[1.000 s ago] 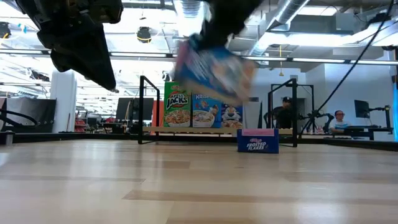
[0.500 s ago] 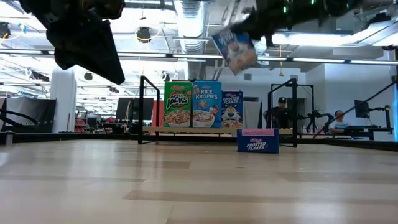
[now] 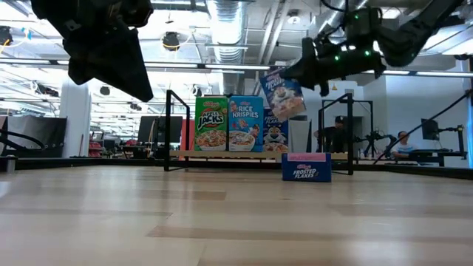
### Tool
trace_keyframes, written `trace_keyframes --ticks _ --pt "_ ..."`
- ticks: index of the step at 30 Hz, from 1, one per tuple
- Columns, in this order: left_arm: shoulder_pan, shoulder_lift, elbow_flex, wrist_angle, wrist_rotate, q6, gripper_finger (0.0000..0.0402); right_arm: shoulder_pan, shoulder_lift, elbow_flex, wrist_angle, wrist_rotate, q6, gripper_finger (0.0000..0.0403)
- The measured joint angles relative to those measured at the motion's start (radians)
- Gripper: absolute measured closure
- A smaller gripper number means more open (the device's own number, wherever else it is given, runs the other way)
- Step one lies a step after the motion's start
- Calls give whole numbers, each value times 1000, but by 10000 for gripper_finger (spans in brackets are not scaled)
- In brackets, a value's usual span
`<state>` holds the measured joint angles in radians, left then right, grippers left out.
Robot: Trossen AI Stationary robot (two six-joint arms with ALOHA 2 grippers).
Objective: Stack cereal on shelf
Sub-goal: Put the left blue cereal box on the shelf aligned with the other blue cereal box
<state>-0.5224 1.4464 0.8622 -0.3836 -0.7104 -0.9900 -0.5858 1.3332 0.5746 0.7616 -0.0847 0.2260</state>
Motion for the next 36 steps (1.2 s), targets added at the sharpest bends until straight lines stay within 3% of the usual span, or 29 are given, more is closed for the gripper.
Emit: trace_keyframes --ticks 7,11,15,19,22,24,27,31,36 --pt "2 0 0 -1 -15 -2 402 -62 14 -107 213 -21 59 269" --pt "7 0 0 14 -46 -13 401 -84 12 -120 221 -30 65 269" --pt "26 -4 0 159 -138 31 401 -84 11 -120 248 -99 103 269" --pt "101 -82 0 406 -188 235 401 -81 -26 -119 271 -189 125 269" --pt "208 -187 10 511 -69 395 389 -75 -54 -119 251 -204 125 269" --pt "283 -243 43 496 47 467 369 -77 -72 -119 247 -205 118 269" --pt "387 -290 104 443 134 569 322 -76 -99 -119 240 -206 117 269" --pt "520 -272 177 420 199 689 246 -64 -144 -119 257 -212 117 269" --pt "664 -182 227 421 344 650 166 -38 -198 -115 275 -220 116 269"
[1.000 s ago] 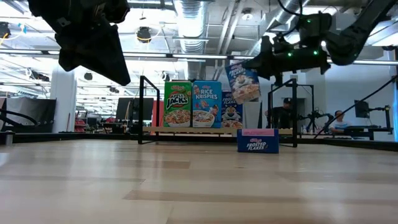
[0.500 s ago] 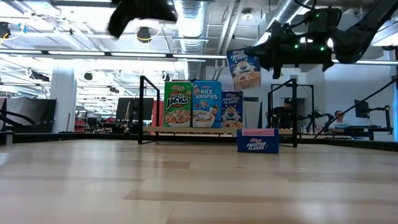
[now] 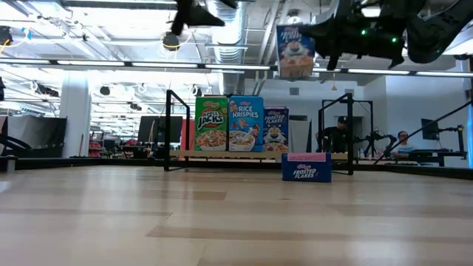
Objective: Stack cereal on shelf
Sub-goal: Put the left blue cereal box on the shelf aligned with the other blue cereal box
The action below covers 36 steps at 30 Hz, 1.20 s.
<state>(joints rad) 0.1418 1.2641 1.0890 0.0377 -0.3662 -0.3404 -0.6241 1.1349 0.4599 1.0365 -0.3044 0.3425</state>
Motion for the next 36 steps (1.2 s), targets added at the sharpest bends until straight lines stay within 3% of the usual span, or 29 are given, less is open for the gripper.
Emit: trace_keyframes --ticks 7,16,19,23,28,36 --pt "133 135 61 32 238 52 119 32 -29 9 -10 -12 -3 269" --pt "279 233 111 176 489 108 118 81 6 18 25 57 5 269" --pt "328 267 110 179 535 68 118 80 6 40 29 68 -4 269" --pt "375 317 108 300 704 -1 118 71 6 62 28 70 -4 269" --pt "381 344 109 376 763 -18 114 62 6 76 21 71 -11 269" --pt "369 342 109 398 773 -13 106 52 6 82 19 71 -10 269"
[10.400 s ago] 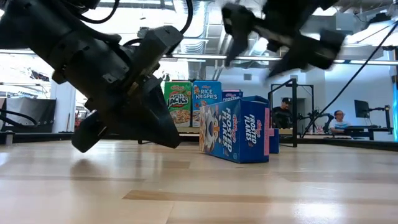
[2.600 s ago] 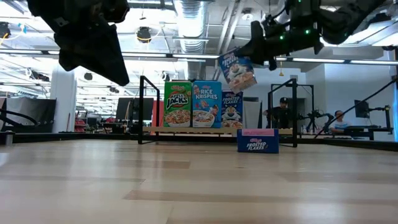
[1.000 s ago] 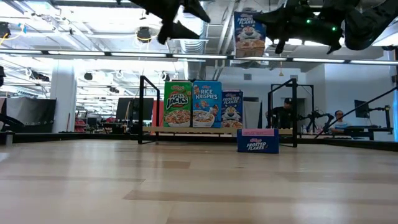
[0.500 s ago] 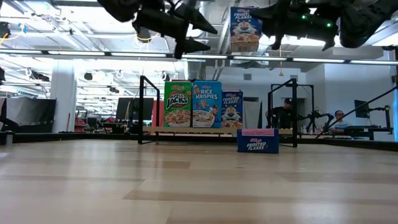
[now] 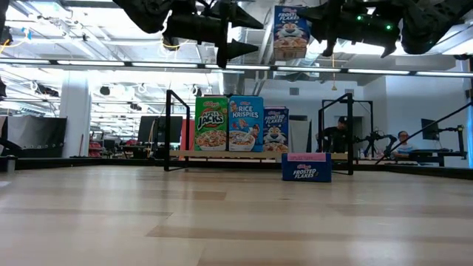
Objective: Stack cereal on shelf
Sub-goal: Put the left blue cereal box on the shelf aligned with the other blue cereal box
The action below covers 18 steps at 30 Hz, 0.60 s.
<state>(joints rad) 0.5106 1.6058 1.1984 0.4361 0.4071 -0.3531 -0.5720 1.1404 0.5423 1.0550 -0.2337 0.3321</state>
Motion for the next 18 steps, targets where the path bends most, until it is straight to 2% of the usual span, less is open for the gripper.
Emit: trace_keyframes --ticks 18 --pt "-76 0 0 30 -27 -7 106 51 0 0 0 0 27 269"
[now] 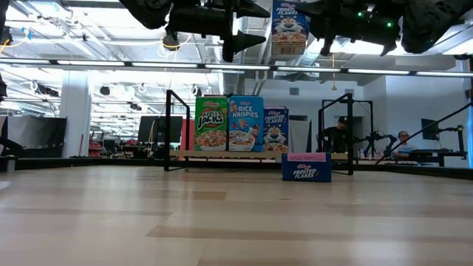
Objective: Stack cereal on shelf
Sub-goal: Put the left blue cereal box on the shelf aligned with the other blue cereal box
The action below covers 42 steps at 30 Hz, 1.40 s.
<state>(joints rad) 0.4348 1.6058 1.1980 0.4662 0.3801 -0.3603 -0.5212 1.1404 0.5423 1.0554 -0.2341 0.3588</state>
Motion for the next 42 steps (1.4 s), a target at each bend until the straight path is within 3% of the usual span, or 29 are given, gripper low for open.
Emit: trace_keyframes --ticks 16,20,31,37,42 --pt "-76 0 0 10 -49 0 109 82 0 0 0 0 1 269" --pt "-86 0 0 -11 -85 12 135 95 0 0 0 0 1 269" --pt "-87 0 0 -23 -89 8 255 96 0 0 -5 1 1 268" --pt "-87 0 -1 -31 -89 9 268 96 0 0 -31 1 17 258" --pt "-83 0 -1 -50 -85 21 267 64 -21 0 -82 -15 25 210"
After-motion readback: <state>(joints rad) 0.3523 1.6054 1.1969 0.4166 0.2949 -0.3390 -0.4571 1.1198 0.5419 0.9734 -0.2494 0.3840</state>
